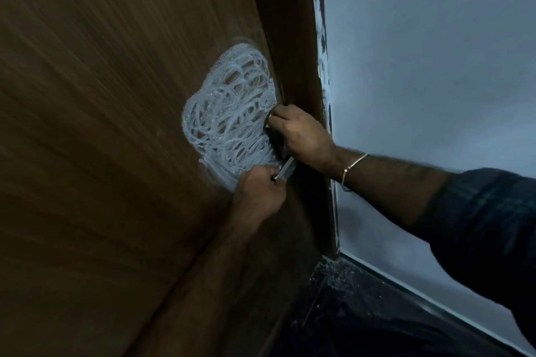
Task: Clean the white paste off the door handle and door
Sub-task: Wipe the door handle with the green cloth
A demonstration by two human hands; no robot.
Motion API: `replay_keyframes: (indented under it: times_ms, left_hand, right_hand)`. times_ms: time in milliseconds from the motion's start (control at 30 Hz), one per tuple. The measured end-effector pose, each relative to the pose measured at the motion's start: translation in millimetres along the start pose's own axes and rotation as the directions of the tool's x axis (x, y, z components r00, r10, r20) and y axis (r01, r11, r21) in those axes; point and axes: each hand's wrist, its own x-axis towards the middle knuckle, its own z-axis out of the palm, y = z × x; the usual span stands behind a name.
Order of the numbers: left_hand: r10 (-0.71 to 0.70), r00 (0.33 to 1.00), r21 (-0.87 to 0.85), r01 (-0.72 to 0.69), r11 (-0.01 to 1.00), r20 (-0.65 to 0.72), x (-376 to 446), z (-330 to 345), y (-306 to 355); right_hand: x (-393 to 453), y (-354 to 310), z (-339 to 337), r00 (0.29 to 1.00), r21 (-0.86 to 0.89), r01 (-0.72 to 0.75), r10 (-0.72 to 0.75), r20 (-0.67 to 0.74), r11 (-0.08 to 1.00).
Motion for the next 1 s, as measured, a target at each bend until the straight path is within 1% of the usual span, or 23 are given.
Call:
replay_keyframes:
  times_ms: [67,167,233,300,367,400,433,467,500,533,567,633,700,733,800,833,933,967,1000]
  left_hand:
    - [0.003,1.000,-0.005,-0.003,1.000,0.006,-0.2,1.8,-0.9]
    - [-0.004,1.000,-0.007,0.004,1.000,0.007,0.8,2.3,-0.8]
    - [-0.002,1.000,0.003,0.002,1.000,0.002,1.2,1.1,0.3]
    - [0.007,1.000,0.024,-0.007,1.000,0.010,0.5,0.1,1.2]
    - [0.002,1.000,0.039,-0.003,0.999,0.024,-0.1,-0.3,1.9]
    - [0.000,0.999,0.043,-0.001,0.999,0.033,-0.2,-0.4,2.5]
    - [-0.002,0.999,0.049,0.001,0.999,0.040,-0.5,-0.4,3.2]
    - [-0.005,0.999,0.052,0.003,0.999,0.040,-1.1,-0.5,3.2]
    - [-0.006,0.999,0.050,0.005,0.999,0.035,-1.5,-0.9,2.9]
    - [-0.006,1.000,0.042,0.005,0.999,0.027,-1.4,-1.0,2.6]
    - [-0.008,1.000,0.031,0.008,1.000,0.019,-1.8,-1.0,1.7]
    - [-0.020,1.000,0.016,0.020,1.000,0.015,-2.4,-1.1,0.9]
    - [-0.036,0.999,0.007,0.035,0.999,0.031,-2.3,-0.6,1.7]
    - [-0.040,0.998,0.000,0.040,0.999,0.038,-1.8,0.2,2.0]
    - [-0.043,0.998,-0.003,0.043,0.999,0.045,-1.6,0.8,3.4]
    - [-0.042,0.998,0.003,0.042,0.999,0.044,-2.0,0.7,4.5]
    - [-0.012,1.000,0.031,0.012,0.999,0.009,-2.2,2.1,4.0]
    - [0.008,1.000,0.041,-0.008,0.999,-0.005,-1.9,2.7,3.4]
    - [0.021,1.000,0.043,-0.020,0.999,-0.011,-2.3,2.8,3.0]
  right_hand:
    - [-3.7,0.9,-2.0,0.996,-0.041,0.077,-0.075,0.044,0.996]
    - [-1.3,13.1,-14.6,0.964,-0.124,0.260,-0.249,0.093,0.958]
    - [3.9,18.1,-21.5,0.914,-0.186,0.401,-0.378,0.149,0.897]
    - [8.8,18.0,-26.1,0.843,-0.256,0.534,-0.483,0.237,0.806]
    - [11.8,17.5,-28.4,0.785,-0.284,0.617,-0.546,0.294,0.734]
    - [12.0,18.8,-28.2,0.779,-0.280,0.624,-0.556,0.290,0.729]
    - [10.4,20.6,-26.1,0.795,-0.268,0.604,-0.546,0.263,0.751]
    - [7.6,22.2,-22.2,0.833,-0.239,0.552,-0.512,0.212,0.799]
    - [3.6,22.0,-17.4,0.885,-0.192,0.465,-0.444,0.142,0.864]
    - [-1.5,20.1,-11.4,0.934,-0.126,0.358,-0.352,0.066,0.925]
    - [-6.4,16.1,-5.1,0.968,-0.052,0.251,-0.252,0.002,0.966]
    - [-11.4,5.6,6.7,0.992,0.093,0.089,-0.080,-0.100,0.992]
    - [-10.5,-5.7,12.1,0.975,0.244,-0.046,0.097,-0.201,0.969]
    - [-8.9,-8.3,13.0,0.951,0.312,-0.121,0.200,-0.236,0.942]
    - [-4.5,-7.7,11.8,0.890,0.394,-0.275,0.387,-0.242,0.877]
    - [-2.8,-7.4,11.1,0.865,0.407,-0.329,0.445,-0.231,0.852]
    - [1.9,-10.5,10.6,0.826,0.433,-0.413,0.529,-0.192,0.801]
    - [2.5,-12.4,10.0,0.839,0.416,-0.405,0.512,-0.187,0.814]
    - [2.2,-13.8,9.8,0.874,0.372,-0.359,0.448,-0.187,0.856]
